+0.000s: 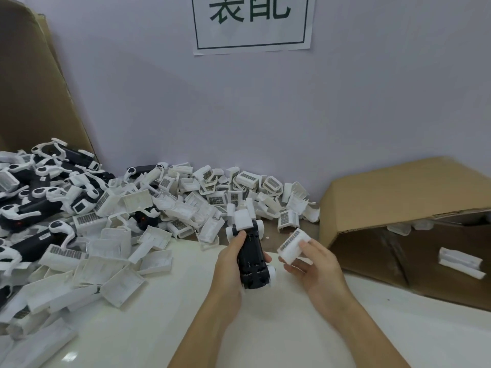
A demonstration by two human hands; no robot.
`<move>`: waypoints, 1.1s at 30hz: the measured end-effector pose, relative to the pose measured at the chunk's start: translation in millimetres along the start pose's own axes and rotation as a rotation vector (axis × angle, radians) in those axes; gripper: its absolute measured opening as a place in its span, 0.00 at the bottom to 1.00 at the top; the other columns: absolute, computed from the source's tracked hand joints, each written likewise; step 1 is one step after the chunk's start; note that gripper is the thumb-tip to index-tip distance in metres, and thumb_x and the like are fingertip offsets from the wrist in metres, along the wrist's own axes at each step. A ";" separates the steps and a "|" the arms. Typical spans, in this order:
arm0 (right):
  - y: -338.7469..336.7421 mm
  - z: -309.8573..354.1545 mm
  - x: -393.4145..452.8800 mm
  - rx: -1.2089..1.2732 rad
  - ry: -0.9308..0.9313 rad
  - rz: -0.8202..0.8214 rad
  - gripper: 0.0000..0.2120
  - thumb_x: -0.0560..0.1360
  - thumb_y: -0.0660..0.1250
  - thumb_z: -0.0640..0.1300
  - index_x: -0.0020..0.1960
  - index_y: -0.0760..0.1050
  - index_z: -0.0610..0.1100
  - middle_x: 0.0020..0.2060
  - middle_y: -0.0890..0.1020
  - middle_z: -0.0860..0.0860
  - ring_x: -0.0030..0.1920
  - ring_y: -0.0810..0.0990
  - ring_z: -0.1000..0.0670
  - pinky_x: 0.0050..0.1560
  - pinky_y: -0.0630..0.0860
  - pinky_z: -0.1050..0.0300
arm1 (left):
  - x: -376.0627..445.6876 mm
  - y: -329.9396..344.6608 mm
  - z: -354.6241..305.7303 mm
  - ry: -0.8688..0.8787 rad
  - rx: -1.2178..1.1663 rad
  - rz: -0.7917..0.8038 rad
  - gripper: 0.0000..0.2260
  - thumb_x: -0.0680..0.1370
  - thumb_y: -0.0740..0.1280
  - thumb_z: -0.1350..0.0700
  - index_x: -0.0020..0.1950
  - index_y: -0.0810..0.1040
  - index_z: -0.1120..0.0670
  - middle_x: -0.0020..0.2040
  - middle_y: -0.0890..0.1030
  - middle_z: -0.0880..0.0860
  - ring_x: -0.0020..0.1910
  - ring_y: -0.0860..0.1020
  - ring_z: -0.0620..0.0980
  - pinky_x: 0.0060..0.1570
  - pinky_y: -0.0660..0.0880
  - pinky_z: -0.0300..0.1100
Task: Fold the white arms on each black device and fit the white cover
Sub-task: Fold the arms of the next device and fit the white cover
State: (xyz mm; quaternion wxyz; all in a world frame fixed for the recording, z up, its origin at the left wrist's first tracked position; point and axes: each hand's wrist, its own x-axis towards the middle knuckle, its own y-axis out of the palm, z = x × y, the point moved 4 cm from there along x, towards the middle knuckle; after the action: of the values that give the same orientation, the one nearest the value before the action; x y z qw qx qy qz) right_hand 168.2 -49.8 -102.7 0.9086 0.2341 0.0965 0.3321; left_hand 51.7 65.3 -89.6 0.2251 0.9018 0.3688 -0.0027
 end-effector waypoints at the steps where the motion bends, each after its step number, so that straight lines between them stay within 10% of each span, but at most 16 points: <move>1: -0.6 -0.6 0.5 -0.053 -0.030 0.003 0.11 0.77 0.67 0.39 0.58 0.76 0.37 0.53 0.81 0.36 0.47 0.82 0.44 0.44 0.80 0.57 | -0.2 0.4 0.3 0.001 0.005 0.002 0.15 0.81 0.62 0.46 0.50 0.80 0.57 0.37 0.83 0.60 0.32 0.80 0.56 0.31 0.77 0.43; 9: 2.2 -2.2 -3.0 -0.961 -0.276 -0.065 0.17 0.72 0.74 0.44 0.55 0.71 0.56 0.51 0.79 0.60 0.51 0.75 0.66 0.43 0.70 0.74 | 1.0 -13.3 -11.0 0.049 -0.038 -0.062 0.15 0.82 0.61 0.48 0.47 0.81 0.57 0.36 0.83 0.60 0.30 0.79 0.56 0.30 0.77 0.44; 13: 5.1 -7.1 -2.1 -1.195 -0.309 0.039 0.21 0.72 0.71 0.42 0.63 0.73 0.51 0.55 0.74 0.57 0.56 0.74 0.56 0.49 0.67 0.76 | 2.6 -17.0 -14.0 0.081 0.002 -0.088 0.15 0.82 0.61 0.48 0.50 0.79 0.57 0.37 0.84 0.59 0.32 0.79 0.56 0.29 0.78 0.44; 18: 8.7 -12.2 -2.3 -1.346 -0.324 0.049 0.22 0.74 0.70 0.47 0.67 0.74 0.48 0.54 0.72 0.55 0.59 0.72 0.53 0.65 0.69 0.55 | 3.0 -16.1 -13.2 0.131 0.067 -0.083 0.15 0.82 0.61 0.47 0.53 0.79 0.57 0.40 0.85 0.59 0.33 0.81 0.52 0.30 0.78 0.43; 26: -2.5 -1.7 4.7 -0.487 -0.349 -0.252 0.18 0.75 0.72 0.41 0.64 0.79 0.46 0.50 0.84 0.58 0.48 0.82 0.61 0.41 0.75 0.72 | 1.2 -11.3 -6.6 0.054 -0.048 -0.085 0.12 0.83 0.58 0.55 0.53 0.79 0.58 0.40 0.84 0.59 0.33 0.83 0.56 0.32 0.77 0.44; 29: 11.7 4.2 -8.6 -0.545 -0.581 -0.270 0.17 0.74 0.74 0.42 0.62 0.78 0.50 0.51 0.82 0.58 0.51 0.82 0.56 0.47 0.77 0.66 | 0.9 -7.4 -5.4 0.094 0.064 -0.072 0.09 0.84 0.59 0.54 0.55 0.80 0.49 0.43 0.85 0.52 0.38 0.84 0.50 0.28 0.66 0.38; 33: 37.5 -1.3 -20.2 -0.710 -0.767 -0.151 0.22 0.74 0.74 0.46 0.66 0.76 0.45 0.53 0.79 0.56 0.52 0.81 0.55 0.50 0.76 0.68 | -0.9 -2.3 -3.7 0.138 0.187 -0.008 0.11 0.85 0.58 0.54 0.61 0.78 0.44 0.49 0.86 0.44 0.44 0.83 0.37 0.36 0.75 0.33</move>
State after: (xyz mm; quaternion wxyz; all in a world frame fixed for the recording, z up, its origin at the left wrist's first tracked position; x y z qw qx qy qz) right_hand 131.5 -37.3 -85.1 0.9234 0.0089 -0.3448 0.1683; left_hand 48.9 67.6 -87.0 0.1140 0.9154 0.3853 0.0241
